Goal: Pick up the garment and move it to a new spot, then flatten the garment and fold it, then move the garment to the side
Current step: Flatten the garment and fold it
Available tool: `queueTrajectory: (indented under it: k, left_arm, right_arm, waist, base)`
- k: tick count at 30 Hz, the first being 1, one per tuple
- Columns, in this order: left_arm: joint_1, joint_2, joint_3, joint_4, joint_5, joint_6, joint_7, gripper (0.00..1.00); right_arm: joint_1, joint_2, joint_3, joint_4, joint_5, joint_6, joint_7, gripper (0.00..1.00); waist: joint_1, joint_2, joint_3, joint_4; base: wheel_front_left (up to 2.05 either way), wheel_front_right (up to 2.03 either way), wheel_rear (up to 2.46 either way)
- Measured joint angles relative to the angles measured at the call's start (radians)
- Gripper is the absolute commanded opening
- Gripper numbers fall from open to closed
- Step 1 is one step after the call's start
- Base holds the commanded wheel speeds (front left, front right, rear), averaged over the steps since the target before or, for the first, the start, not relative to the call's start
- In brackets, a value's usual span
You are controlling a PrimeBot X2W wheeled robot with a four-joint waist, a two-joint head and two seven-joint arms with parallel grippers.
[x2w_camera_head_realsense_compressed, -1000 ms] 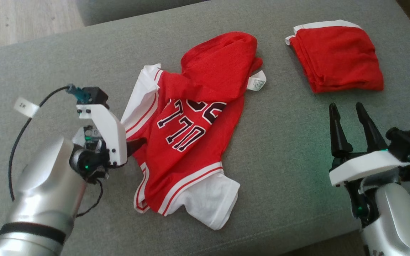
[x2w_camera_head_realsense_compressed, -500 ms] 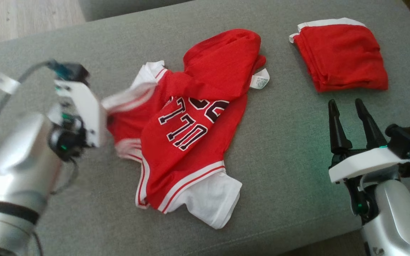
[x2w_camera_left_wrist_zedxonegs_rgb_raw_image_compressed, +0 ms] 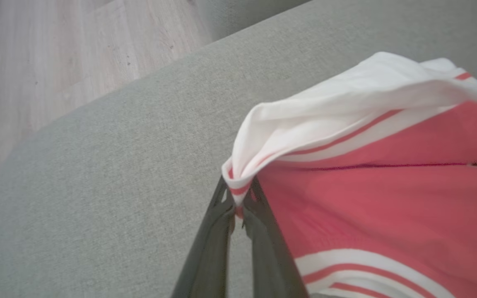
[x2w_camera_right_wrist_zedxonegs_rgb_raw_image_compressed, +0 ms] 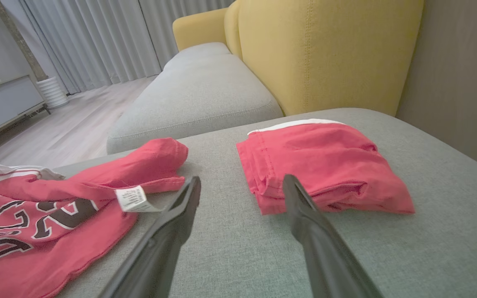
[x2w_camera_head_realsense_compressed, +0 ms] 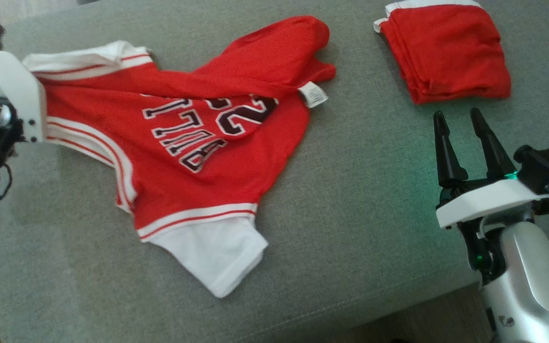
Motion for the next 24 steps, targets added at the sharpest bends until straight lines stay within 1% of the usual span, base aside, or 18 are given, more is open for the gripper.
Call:
queueTrajectory:
  k: [2, 3, 4, 5, 6, 9, 12, 14, 18, 21, 24]
  left_arm:
    - [-0.014, 0.002, -0.002, 0.026, 0.014, 0.016, -0.036, 0.0]
    - [-0.019, 0.001, -0.002, 0.036, 0.018, 0.018, -0.054, 0.04]
    - [-0.024, -0.001, -0.005, 0.049, 0.021, 0.019, -0.067, 0.37]
    - [-0.026, -0.004, -0.007, 0.063, 0.021, 0.019, -0.074, 0.89]
    - [-0.026, -0.01, -0.007, 0.078, 0.019, 0.017, -0.077, 1.0]
    - [-0.022, -0.028, -0.007, 0.117, 0.003, -0.005, -0.099, 1.0]
    - [-0.019, -0.057, -0.035, 0.12, 0.004, -0.037, -0.128, 1.0]
    - [-0.011, -0.074, -0.058, 0.108, 0.017, -0.049, -0.165, 1.0]
    - [0.015, -0.104, -0.099, 0.048, 0.03, -0.077, -0.229, 1.0]
    - [0.023, -0.135, -0.142, -0.018, 0.026, -0.083, -0.227, 1.0]
    - [0.023, -0.156, -0.211, -0.145, -0.025, -0.084, -0.195, 1.0]
  right_arm:
    - [0.0, 0.0, 0.002, 0.0, 0.002, 0.0, 0.0, 1.0]
    - [0.0, -0.001, 0.002, 0.001, 0.002, 0.0, 0.0, 1.0]
    - [-0.001, -0.001, 0.003, 0.003, 0.002, 0.0, 0.0, 1.0]
    - [-0.001, -0.001, 0.002, 0.004, 0.002, 0.0, -0.001, 1.0]
    - [-0.001, -0.001, 0.001, 0.008, 0.002, 0.0, -0.001, 1.0]
    - [0.0, -0.001, 0.0, 0.015, 0.001, 0.0, -0.001, 1.0]
    - [0.003, 0.0, -0.002, 0.022, 0.001, 0.0, -0.002, 1.0]
    - [0.009, 0.0, -0.003, 0.028, 0.001, 0.0, -0.002, 1.0]
    - [0.032, 0.001, -0.021, 0.027, 0.001, 0.0, -0.002, 1.0]
    - [0.056, 0.002, -0.025, 0.026, 0.001, 0.0, -0.001, 1.0]
    - [0.059, 0.005, -0.024, 0.014, 0.001, 0.0, -0.001, 1.0]
  waist:
    - [0.0, 0.0, 0.007, -0.007]
    - [0.0, 0.0, 0.01, -0.009]
    - [0.0, 0.0, 0.01, -0.009]
    - [0.0, 0.0, 0.008, -0.008]
    - [0.0, 0.0, 0.005, -0.005]
    - [0.0, 0.0, -0.015, 0.006]
    - [0.0, 0.0, -0.043, 0.022]
    - [0.0, 0.0, -0.065, 0.035]
    - [0.0, 0.0, -0.102, 0.067]
    - [0.0, 0.0, -0.119, 0.087]
    - [0.0, 0.0, -0.118, 0.091]
  base:
    - [0.0, 0.0, 0.0]
    - [0.0, 0.0, 0.0]
    - [0.0, 0.0, 0.0]
    - [0.0, 0.0, 0.0]
    - [0.0, 0.0, 0.0]
    - [0.0, 0.0, 0.0]
    - [0.0, 0.0, 0.0]
    - [0.0, 0.0, 0.0]
    - [0.0, 0.0, 0.0]
    - [0.0, 0.0, 0.0]
    - [0.0, 0.0, 0.0]
